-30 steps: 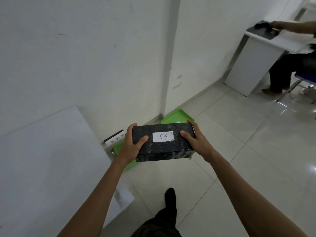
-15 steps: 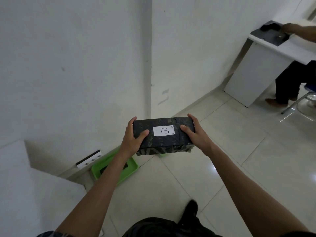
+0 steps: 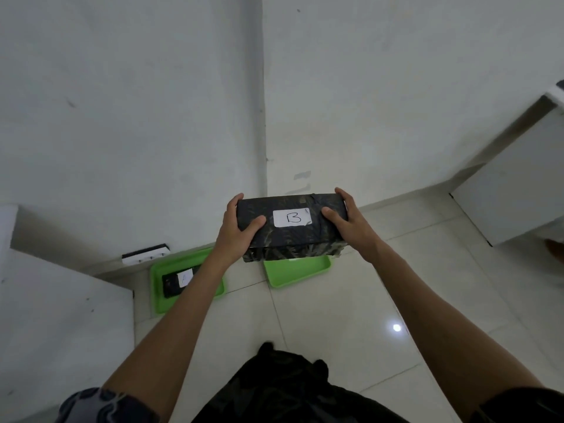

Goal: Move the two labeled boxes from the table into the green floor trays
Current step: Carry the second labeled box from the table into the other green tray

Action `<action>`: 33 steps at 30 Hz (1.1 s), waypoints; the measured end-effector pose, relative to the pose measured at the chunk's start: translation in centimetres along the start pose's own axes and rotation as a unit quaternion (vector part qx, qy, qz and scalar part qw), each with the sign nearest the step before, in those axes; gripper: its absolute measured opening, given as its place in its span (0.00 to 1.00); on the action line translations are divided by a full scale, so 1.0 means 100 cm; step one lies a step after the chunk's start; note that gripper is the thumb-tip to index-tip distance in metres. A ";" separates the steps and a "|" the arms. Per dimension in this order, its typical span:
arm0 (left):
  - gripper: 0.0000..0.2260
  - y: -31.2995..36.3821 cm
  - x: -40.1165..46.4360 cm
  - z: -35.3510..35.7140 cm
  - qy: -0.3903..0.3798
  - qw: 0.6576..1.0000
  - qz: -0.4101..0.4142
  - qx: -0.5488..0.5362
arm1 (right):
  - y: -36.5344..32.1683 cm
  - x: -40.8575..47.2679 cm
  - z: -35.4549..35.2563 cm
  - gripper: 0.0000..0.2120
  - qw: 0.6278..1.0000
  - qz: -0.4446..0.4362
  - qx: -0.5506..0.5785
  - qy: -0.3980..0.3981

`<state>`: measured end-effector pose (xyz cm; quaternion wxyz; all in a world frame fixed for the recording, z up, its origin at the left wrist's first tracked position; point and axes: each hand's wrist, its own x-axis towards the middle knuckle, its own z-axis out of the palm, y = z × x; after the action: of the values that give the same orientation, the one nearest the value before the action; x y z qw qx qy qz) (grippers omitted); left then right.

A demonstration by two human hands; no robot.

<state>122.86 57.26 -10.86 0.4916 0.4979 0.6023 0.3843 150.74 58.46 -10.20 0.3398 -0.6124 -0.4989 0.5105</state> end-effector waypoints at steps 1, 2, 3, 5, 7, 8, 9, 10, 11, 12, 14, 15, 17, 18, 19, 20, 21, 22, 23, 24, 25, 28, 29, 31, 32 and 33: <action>0.33 0.001 0.006 0.006 0.009 1.000 0.000 0.001 | 0.001 0.011 -0.006 0.33 1.000 -0.001 0.000 -0.009; 0.32 0.002 0.013 0.012 0.017 1.000 -0.003 0.001 | 0.002 0.022 -0.012 0.34 1.000 0.002 -0.001 -0.018; 0.32 0.002 0.021 0.017 0.023 1.000 -0.008 0.000 | 0.002 0.034 -0.017 0.34 1.000 0.006 -0.004 -0.027; 0.32 0.002 0.039 0.027 0.033 0.999 -0.015 -0.003 | 0.001 0.058 -0.025 0.34 0.999 0.007 -0.008 -0.038; 0.33 0.003 0.058 0.036 0.041 0.999 -0.021 -0.012 | 0.000 0.083 -0.032 0.34 0.999 0.011 -0.001 -0.044; 0.33 0.004 0.067 0.040 0.047 0.998 -0.028 -0.017 | -0.002 0.094 -0.036 0.34 0.999 0.016 0.001 -0.047; 0.33 0.005 0.074 0.044 0.054 0.998 -0.034 -0.020 | -0.004 0.104 -0.039 0.34 0.999 0.020 -0.001 -0.049; 0.32 0.006 0.081 0.048 0.059 0.997 -0.038 -0.021 | -0.005 0.113 -0.042 0.34 0.999 0.020 -0.006 -0.049; 0.32 0.006 0.087 0.051 0.059 0.997 -0.042 -0.023 | -0.005 0.121 -0.045 0.33 0.998 0.019 -0.010 -0.051; 0.32 0.006 0.093 0.054 0.056 0.997 -0.048 -0.025 | -0.004 0.129 -0.047 0.33 0.998 0.021 -0.012 -0.057; 0.32 0.005 0.103 0.058 0.051 0.996 -0.066 -0.026 | -0.001 0.143 -0.051 0.32 0.997 0.034 -0.012 -0.070; 0.32 0.004 0.107 0.062 0.051 0.996 -0.074 -0.022 | 0.002 0.149 -0.052 0.32 0.996 0.041 -0.011 -0.075; 0.33 0.002 0.112 0.070 0.059 0.995 -0.083 -0.011 | 0.005 0.160 -0.057 0.31 0.995 0.051 -0.012 -0.086; 0.34 0.000 0.115 0.074 0.065 0.994 -0.084 -0.005 | 0.008 0.166 -0.059 0.31 0.994 0.053 -0.013 -0.089; 0.34 -0.003 0.118 0.079 0.074 0.993 -0.087 0.005 | 0.011 0.172 -0.061 0.31 0.994 0.054 -0.015 -0.093; 0.34 -0.006 0.120 0.084 0.086 0.992 -0.094 0.018 | 0.015 0.177 -0.063 0.31 0.994 0.053 -0.018 -0.098; 0.35 -0.010 0.122 0.089 0.100 0.989 -0.102 0.028 | 0.019 0.183 -0.065 0.30 0.993 0.053 -0.018 -0.104; 0.35 -0.014 0.125 0.094 0.112 0.987 -0.109 0.030 | 0.025 0.189 -0.067 0.30 0.992 0.054 -0.017 -0.109; 0.36 -0.020 0.128 0.100 0.122 0.985 -0.116 0.024 | 0.032 0.194 -0.069 0.30 0.992 0.057 -0.019 -0.113; 0.37 -0.026 0.132 0.105 0.131 0.984 -0.123 0.014 | 0.040 0.200 -0.070 0.31 0.991 0.058 -0.027 -0.116; 0.37 -0.033 0.136 0.110 0.136 0.982 -0.130 0.002 | 0.048 0.207 -0.070 0.31 0.990 0.059 -0.040 -0.118; 0.39 -0.064 0.149 0.127 0.146 0.978 -0.149 -0.024 | 0.080 0.226 -0.066 0.32 0.988 0.061 -0.080 -0.119; 0.40 -0.077 0.154 0.132 0.148 0.977 -0.153 -0.028 | 0.095 0.233 -0.063 0.32 0.987 0.061 -0.088 -0.117; 0.40 -0.112 0.165 0.143 0.146 0.974 -0.167 -0.044 | 0.131 0.248 -0.054 0.33 0.986 0.064 -0.112 -0.110; 0.40 -0.134 0.171 0.150 0.145 0.973 -0.174 -0.055 | 0.154 0.257 -0.048 0.33 0.985 0.068 -0.121 -0.104; 0.40 -0.159 0.178 0.155 0.140 0.972 -0.179 -0.067 | 0.179 0.267 -0.042 0.34 0.985 0.070 -0.124 -0.096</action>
<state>134.11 70.95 -33.19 0.4954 0.2893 0.7170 0.3960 158.99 79.57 -33.42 0.1752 -0.6317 -0.5444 0.5234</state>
